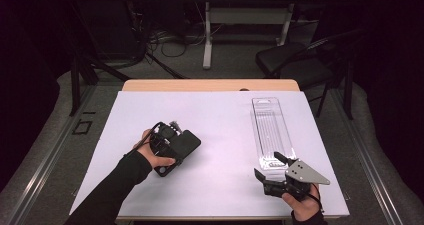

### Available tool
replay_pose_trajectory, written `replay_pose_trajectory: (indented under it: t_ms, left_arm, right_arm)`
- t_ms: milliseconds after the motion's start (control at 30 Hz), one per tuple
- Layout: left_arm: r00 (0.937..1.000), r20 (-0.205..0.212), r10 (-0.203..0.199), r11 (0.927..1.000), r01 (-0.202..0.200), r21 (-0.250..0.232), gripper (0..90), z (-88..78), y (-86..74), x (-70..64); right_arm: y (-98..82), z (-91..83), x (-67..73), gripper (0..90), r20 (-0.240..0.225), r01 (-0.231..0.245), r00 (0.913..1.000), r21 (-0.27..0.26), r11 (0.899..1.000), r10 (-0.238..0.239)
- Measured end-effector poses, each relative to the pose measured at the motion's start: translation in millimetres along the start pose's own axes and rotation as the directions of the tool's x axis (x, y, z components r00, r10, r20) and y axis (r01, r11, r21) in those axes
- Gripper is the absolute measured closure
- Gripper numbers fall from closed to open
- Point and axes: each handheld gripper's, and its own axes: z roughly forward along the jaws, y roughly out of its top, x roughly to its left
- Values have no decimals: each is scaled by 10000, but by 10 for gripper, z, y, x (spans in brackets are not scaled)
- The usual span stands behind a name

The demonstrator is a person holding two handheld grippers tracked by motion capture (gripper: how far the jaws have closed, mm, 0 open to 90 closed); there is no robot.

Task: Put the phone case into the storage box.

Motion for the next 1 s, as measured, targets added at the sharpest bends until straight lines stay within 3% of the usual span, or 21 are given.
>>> replay_pose_trajectory:
  t_ms: [600, 1000]
  left_arm:
    - [9996, 100, 254, 9995, -252, -182, 148, -217, 24, -79]
    - [9990, 175, 415, 9990, -412, -167, 148, -220, 57, -137]
  right_arm:
    - [5, 24, 22, 143, -79, 133, 9999, 109, 9999, -132]
    - [106, 68, 52, 143, -146, 365, 9992, 222, 9991, -362]
